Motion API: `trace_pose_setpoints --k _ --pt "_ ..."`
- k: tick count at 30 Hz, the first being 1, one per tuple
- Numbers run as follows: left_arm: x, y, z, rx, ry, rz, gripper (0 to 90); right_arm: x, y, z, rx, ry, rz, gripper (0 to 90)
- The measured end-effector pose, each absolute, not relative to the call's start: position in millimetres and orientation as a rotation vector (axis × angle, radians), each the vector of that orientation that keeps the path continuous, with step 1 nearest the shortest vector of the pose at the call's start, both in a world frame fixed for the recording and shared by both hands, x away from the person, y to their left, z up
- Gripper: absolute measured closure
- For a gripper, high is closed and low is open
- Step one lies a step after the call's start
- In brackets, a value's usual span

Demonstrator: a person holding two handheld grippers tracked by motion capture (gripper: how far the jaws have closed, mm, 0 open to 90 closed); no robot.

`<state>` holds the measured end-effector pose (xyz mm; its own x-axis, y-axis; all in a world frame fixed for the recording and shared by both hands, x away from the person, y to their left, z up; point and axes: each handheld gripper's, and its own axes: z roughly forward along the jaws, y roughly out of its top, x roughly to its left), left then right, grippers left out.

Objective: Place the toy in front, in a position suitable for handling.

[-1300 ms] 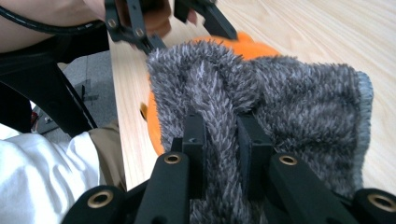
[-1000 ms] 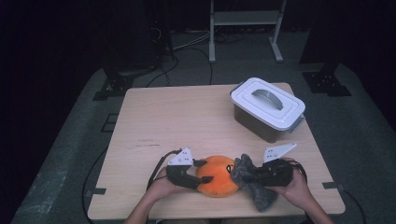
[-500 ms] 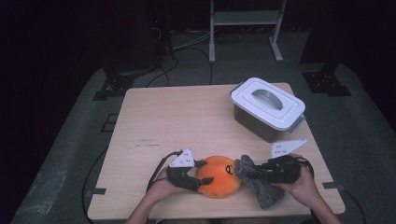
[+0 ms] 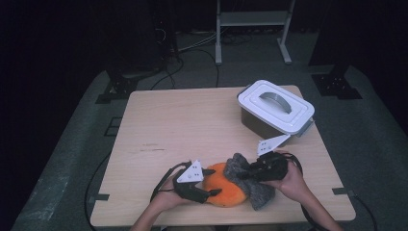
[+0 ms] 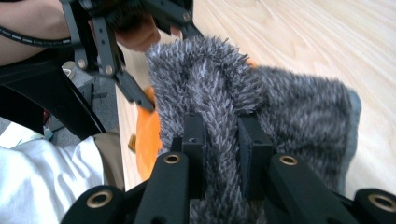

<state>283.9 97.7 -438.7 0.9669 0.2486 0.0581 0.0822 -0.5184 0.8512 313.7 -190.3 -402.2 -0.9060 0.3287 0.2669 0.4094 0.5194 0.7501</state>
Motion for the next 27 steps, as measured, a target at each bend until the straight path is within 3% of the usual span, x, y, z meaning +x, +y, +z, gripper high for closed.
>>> trace_pose_setpoints --k 5,11,15,21,27 --pt "285 100 -438 2.083 0.208 0.172 34.7 305 -210 -414 -0.702 -2.631 -1.344 74.9" --pt "285 96 -427 2.033 0.196 0.195 23.8 295 -224 -426 -0.726 -2.625 -1.346 74.8" --pt "280 90 -431 2.116 0.177 0.262 26.7 293 -231 -430 -0.757 -2.640 -1.313 74.6" --pt "278 93 -431 2.110 0.183 0.253 33.4 291 -251 -442 -0.836 -2.617 -1.248 74.6" --pt "275 88 -428 2.123 0.147 0.273 34.4 294 -256 -418 -0.823 -2.585 -1.318 74.6"
